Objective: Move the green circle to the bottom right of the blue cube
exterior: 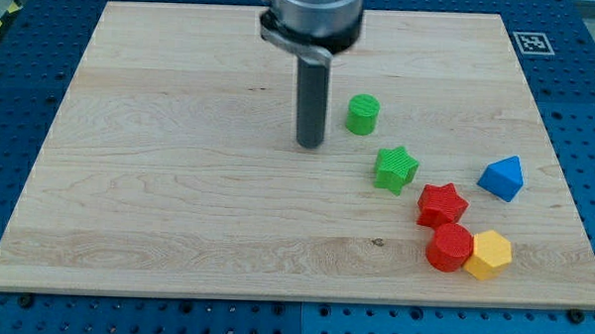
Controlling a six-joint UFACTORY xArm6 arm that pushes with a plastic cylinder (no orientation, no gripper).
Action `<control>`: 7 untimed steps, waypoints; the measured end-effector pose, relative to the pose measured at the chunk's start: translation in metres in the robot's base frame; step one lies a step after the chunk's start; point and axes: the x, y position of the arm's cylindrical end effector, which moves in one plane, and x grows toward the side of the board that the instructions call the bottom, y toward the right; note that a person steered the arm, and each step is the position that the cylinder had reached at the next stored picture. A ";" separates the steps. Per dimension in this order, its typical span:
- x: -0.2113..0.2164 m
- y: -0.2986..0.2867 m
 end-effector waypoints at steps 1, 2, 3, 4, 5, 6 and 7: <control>-0.002 0.036; -0.018 0.065; -0.019 0.073; -0.021 0.059; -0.039 0.045; -0.065 0.045; -0.088 0.045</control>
